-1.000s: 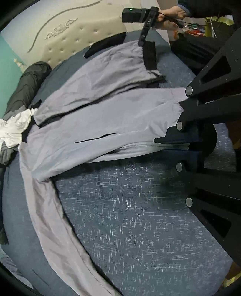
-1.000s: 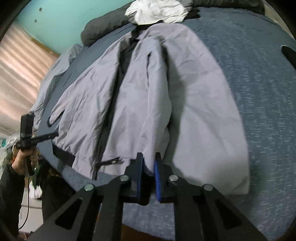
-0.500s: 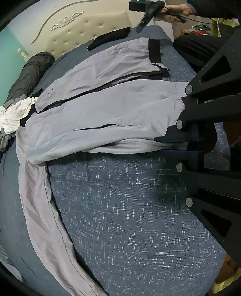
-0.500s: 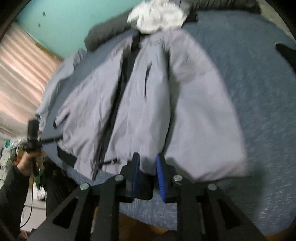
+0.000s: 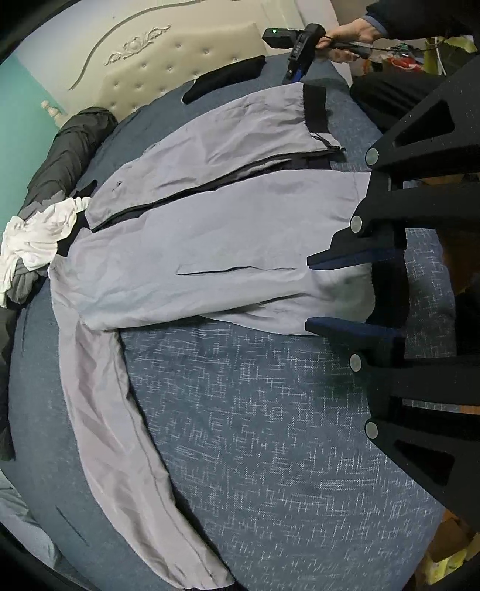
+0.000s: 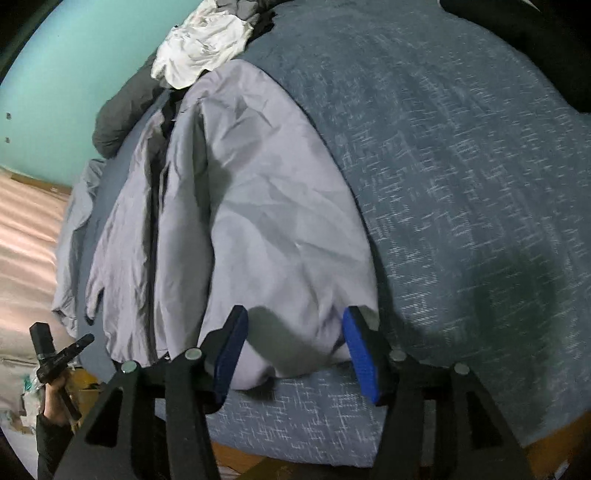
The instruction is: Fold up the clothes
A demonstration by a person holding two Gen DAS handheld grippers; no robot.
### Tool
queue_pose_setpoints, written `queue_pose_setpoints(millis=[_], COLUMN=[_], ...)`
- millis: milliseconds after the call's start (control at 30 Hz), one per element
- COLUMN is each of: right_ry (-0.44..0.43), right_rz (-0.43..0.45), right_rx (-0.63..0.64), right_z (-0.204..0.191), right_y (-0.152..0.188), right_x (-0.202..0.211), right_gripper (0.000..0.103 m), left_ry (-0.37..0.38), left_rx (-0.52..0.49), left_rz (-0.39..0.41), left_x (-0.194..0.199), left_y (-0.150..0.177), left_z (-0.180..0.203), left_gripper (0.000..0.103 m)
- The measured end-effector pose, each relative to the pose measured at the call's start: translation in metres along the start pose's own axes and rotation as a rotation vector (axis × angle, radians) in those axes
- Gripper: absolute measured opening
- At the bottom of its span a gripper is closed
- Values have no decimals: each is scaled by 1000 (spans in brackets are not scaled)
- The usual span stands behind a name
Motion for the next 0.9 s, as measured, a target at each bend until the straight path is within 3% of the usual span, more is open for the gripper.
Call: queue_pose_setpoints(millis=[33, 133, 433, 600, 800, 900], right_ry=[4, 1, -25, -23, 109, 177], right_rz=[6, 11, 54, 134, 207, 162], right_rx=[17, 45, 136, 169, 270, 248], right_z=[-3, -9, -25, -33, -41, -24], right_y=[0, -5, -17, -40, -76, -87], right_x=[0, 2, 24, 59, 114, 102], right_gripper=[32, 5, 1, 1, 1, 1], left_ry=[1, 5, 12, 11, 11, 14], left_rx=[0, -1, -8, -9, -8, -8], left_rz=[2, 9, 13, 12, 10, 6], left_x=[0, 1, 2, 1, -1, -2], left_y=[0, 1, 0, -1, 0, 2], left_z=[1, 3, 9, 9, 10, 13], left_gripper=[29, 29, 29, 29, 29, 29])
Point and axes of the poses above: each gripper's, at about its wrist camera, not at the fingertips, and x roughly against the way its jaws point, z to its right, y to its underside, the point moved 5 cm from there along -x, roughly the way its jaws point, and after that the axes turned 1 degree about z, right-handed, at the moved point
